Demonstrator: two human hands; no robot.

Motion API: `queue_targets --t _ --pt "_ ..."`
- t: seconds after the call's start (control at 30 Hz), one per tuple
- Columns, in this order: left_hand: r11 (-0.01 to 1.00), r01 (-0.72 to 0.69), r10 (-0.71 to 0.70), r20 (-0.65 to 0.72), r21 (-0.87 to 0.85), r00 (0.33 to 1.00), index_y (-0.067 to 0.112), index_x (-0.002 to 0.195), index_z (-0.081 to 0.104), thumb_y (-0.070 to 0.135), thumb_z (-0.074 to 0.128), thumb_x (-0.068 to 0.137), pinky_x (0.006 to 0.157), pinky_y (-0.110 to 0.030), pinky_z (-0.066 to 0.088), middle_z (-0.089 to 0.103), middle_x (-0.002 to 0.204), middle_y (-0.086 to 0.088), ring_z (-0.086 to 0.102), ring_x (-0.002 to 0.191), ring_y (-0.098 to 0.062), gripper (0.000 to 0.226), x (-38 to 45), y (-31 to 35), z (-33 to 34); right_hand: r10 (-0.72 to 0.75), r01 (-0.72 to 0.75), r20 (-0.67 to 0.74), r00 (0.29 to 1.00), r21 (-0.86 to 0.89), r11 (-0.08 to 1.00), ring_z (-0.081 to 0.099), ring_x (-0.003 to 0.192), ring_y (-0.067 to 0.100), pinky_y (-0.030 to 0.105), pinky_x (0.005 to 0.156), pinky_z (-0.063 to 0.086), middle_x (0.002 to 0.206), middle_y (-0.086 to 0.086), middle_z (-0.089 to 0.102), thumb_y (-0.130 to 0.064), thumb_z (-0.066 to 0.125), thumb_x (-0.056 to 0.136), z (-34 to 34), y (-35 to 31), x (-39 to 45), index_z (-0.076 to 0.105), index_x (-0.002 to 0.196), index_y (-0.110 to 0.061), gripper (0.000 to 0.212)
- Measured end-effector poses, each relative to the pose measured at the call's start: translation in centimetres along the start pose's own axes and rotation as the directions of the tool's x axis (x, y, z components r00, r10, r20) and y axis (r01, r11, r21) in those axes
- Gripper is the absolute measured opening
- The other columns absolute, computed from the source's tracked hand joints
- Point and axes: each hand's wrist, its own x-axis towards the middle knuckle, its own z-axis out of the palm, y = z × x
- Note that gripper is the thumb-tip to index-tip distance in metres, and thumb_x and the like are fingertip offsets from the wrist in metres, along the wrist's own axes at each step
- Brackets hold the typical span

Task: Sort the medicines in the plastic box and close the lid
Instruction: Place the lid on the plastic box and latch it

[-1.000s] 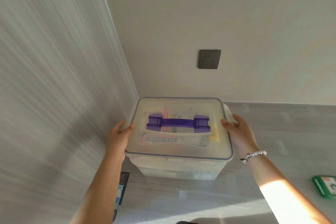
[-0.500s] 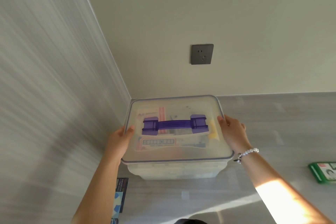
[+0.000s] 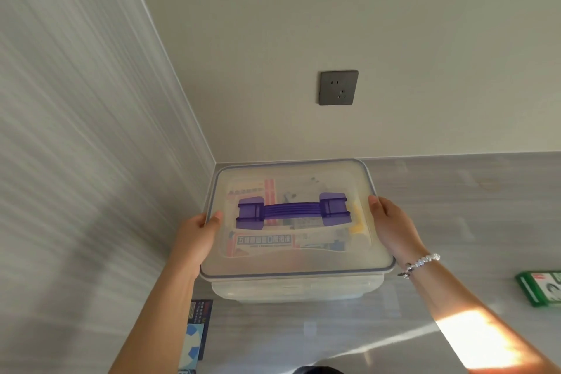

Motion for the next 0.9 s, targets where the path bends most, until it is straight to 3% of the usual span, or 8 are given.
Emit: queue_targets --t 0.1,0.17,0.23,0.27,0.4,0.57,0.67,0.9 --pt "0.987 -0.026 0.021 0.034 0.161 0.999 0.012 0.090 0.063 0.032 0.042 0.096 0.068 -0.034 0.046 0.067 0.090 -0.016 0.062 0.075 -0.027 0.029 0.2 0.3 0.1 0.000 0.002 0.031 1.000 -0.046 0.999 0.059 0.086 0.033 0.031 0.059 0.037 0.079 0.008 0.059 -0.035 0.031 0.098 0.0 -0.5 -0.1 0.053 0.101 -0.006 0.037" --pt "0.952 -0.064 0.050 0.053 0.301 0.997 0.007 0.122 0.052 0.033 0.040 0.096 0.087 -0.040 0.044 0.059 0.120 -0.017 0.058 0.104 -0.029 0.039 0.7 0.8 0.6 -0.026 0.037 0.076 0.997 -0.139 0.990 0.047 0.121 0.036 0.037 0.086 0.041 0.124 0.017 0.055 -0.037 0.034 0.097 -0.1 -0.5 -0.7 0.035 0.136 -0.010 0.048" --pt "0.839 -0.212 0.211 0.060 0.502 0.976 0.012 0.147 0.021 0.039 0.040 0.096 0.113 -0.048 0.018 0.023 0.154 -0.013 0.021 0.141 -0.027 0.061 1.2 1.5 1.6 -0.144 0.168 0.104 0.984 -0.291 0.942 0.020 0.140 0.029 0.042 0.110 0.024 0.154 0.010 0.021 -0.052 0.036 0.090 -0.1 -0.4 -2.1 0.017 0.146 -0.025 0.065" --pt "0.757 -0.322 0.331 0.091 0.569 0.939 0.015 0.149 0.013 0.041 0.039 0.095 0.115 -0.048 0.005 0.009 0.158 -0.010 0.005 0.146 -0.023 0.064 1.5 2.0 2.5 -0.210 0.235 0.110 0.972 -0.355 0.905 0.012 0.142 0.027 0.043 0.112 0.018 0.156 0.008 0.012 -0.064 0.035 0.083 -0.1 -0.4 -3.1 0.017 0.145 -0.032 0.072" --pt "0.634 -0.596 0.508 0.316 0.492 0.801 0.022 0.146 0.026 0.039 0.036 0.097 0.116 -0.042 -0.008 0.014 0.158 -0.005 0.004 0.146 -0.014 0.053 3.3 4.7 6.6 -0.242 0.273 0.127 0.962 -0.407 0.872 -0.001 0.142 0.023 0.044 0.113 0.012 0.157 0.005 -0.003 -0.089 0.030 0.052 0.0 -0.3 -6.2 0.019 0.141 -0.043 0.101" --pt "0.474 -0.682 0.527 0.442 0.556 0.726 0.018 0.134 0.046 0.050 0.039 0.092 0.112 -0.039 0.019 0.049 0.139 -0.006 0.041 0.129 -0.022 0.053 6.3 7.6 9.6 -0.221 0.293 0.206 0.953 -0.457 0.840 -0.013 0.142 0.023 0.046 0.114 0.012 0.155 0.007 -0.018 -0.093 0.037 0.035 0.0 -0.1 -7.6 0.008 0.142 -0.044 0.121" --pt "0.480 -0.678 0.486 0.475 0.557 0.734 0.019 0.118 0.059 0.062 0.045 0.084 0.090 -0.034 0.041 0.062 0.119 -0.004 0.056 0.108 -0.023 0.056 7.5 8.9 10.3 -0.203 0.285 0.217 0.955 -0.481 0.829 -0.014 0.142 0.025 0.047 0.114 0.012 0.154 0.008 -0.020 -0.094 0.036 0.033 0.0 -0.3 -7.6 0.004 0.142 -0.046 0.124" --pt "0.474 -0.628 0.421 0.468 0.617 0.777 0.017 0.100 0.063 0.078 0.039 0.075 0.077 -0.034 0.044 0.068 0.096 -0.002 0.061 0.091 -0.025 0.070 8.3 9.2 11.3 -0.223 0.281 0.173 0.959 -0.509 0.814 -0.009 0.143 0.025 0.047 0.114 0.015 0.156 0.007 -0.013 -0.094 0.036 0.035 0.4 -0.3 -7.8 0.007 0.142 -0.046 0.121"
